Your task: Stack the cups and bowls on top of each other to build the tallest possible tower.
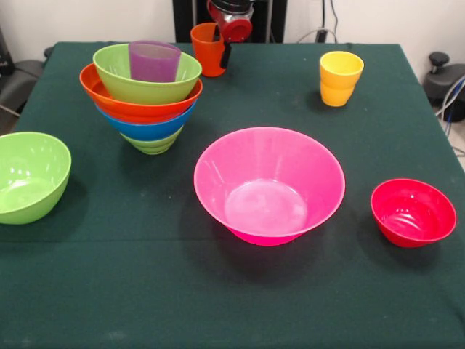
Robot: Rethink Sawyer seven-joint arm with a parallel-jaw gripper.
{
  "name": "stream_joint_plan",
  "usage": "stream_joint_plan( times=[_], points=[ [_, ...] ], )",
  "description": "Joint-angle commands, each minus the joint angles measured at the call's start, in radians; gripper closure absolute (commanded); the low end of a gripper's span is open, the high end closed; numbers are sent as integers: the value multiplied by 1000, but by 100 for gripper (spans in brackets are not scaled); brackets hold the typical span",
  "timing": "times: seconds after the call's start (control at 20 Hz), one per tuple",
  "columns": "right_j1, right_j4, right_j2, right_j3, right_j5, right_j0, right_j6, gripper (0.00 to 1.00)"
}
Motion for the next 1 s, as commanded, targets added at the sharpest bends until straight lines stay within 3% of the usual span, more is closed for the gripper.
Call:
stream_joint_plan(
  times=[0.05, 0.35, 0.95, 1.0],
  points=[
    [6, 21, 122, -68, 49, -6, 95, 0],
    [-8, 11, 117, -88, 81, 5, 63, 0],
    [-32, 56, 93, -138, 199, 56, 60, 0],
    [-33, 52, 91, -145, 212, 58, 60, 100]
  ],
)
